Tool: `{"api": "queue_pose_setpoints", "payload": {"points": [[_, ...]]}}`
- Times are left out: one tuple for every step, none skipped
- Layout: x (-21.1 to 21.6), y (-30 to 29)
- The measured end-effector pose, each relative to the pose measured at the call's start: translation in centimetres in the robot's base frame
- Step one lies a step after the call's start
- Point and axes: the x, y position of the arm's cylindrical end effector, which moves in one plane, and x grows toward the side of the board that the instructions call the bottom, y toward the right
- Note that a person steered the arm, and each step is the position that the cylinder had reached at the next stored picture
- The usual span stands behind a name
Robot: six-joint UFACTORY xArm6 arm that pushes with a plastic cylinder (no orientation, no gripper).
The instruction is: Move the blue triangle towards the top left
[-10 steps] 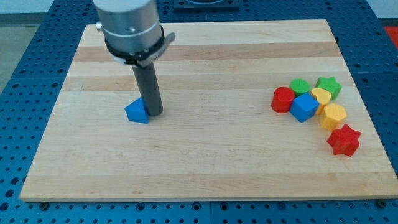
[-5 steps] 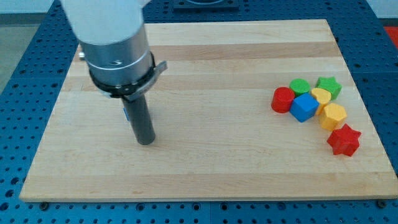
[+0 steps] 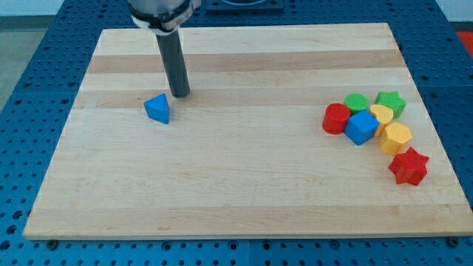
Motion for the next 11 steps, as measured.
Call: {"api": "queue_pose_setpoints", "payload": {"points": [[8.5,1.2],[8.5,0.9],[8.8,-3.8],[8.8,-3.8],[6.3,-3.5],[0.8,-2.5],[0.8,-2.5],[-1.6,-2.9],[-1.6,-3.4],[-5.7,-6.8],[-5.7,-6.8]]}}
